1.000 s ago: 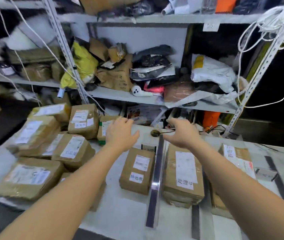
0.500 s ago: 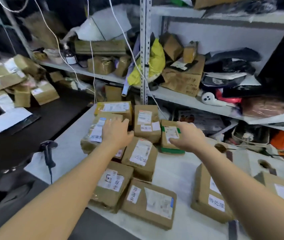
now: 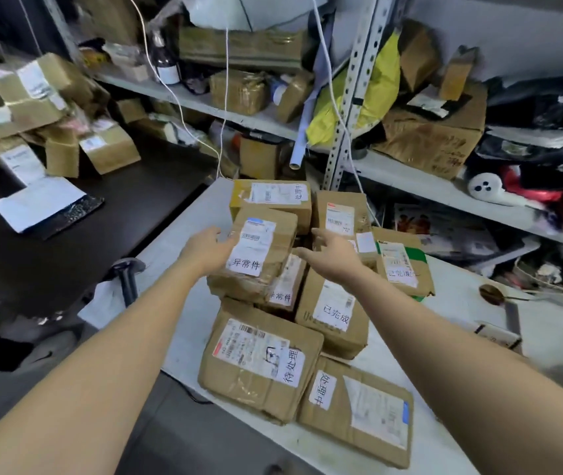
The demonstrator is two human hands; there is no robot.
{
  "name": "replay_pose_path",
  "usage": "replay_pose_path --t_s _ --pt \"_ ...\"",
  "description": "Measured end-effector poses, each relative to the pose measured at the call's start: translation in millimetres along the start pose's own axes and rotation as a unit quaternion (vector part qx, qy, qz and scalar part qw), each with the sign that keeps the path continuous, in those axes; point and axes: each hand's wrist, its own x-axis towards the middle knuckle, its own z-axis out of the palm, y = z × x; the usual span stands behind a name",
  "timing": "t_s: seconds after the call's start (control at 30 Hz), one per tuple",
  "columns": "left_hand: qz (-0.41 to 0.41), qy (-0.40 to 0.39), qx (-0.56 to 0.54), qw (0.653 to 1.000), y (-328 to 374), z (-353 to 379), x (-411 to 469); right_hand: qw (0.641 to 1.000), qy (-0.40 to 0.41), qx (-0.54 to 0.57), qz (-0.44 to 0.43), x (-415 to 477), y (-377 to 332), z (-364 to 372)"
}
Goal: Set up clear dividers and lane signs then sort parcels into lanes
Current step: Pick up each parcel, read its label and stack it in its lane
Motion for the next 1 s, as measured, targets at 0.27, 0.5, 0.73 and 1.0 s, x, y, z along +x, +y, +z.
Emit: replay_pose_path --t_s 0.27,0.5,0.73,1.0 --pt "0.035 -0.057 -0.135 0.989 -21.4 19.6 10.1 0.987 -0.014 0.161 0.019 22.1 -5.9 59.5" --pt "0.043 -0.013 -0.170 0.984 -2.0 35.1 4.8 0.969 -0.018 0.247 -0.004 19.3 -5.7 41.7" --pt "0.105 0.026 -0.112 0.988 62.8 25.9 -19.9 0.962 0.019 0.273 -0.009 -3.2 -1.6 -29.8" --pt "0.179 -0.001 -0.019 0.984 158.5 47.0 -83.7 0.950 0.083 0.299 -0.025 -76.9 55.6 -113.7"
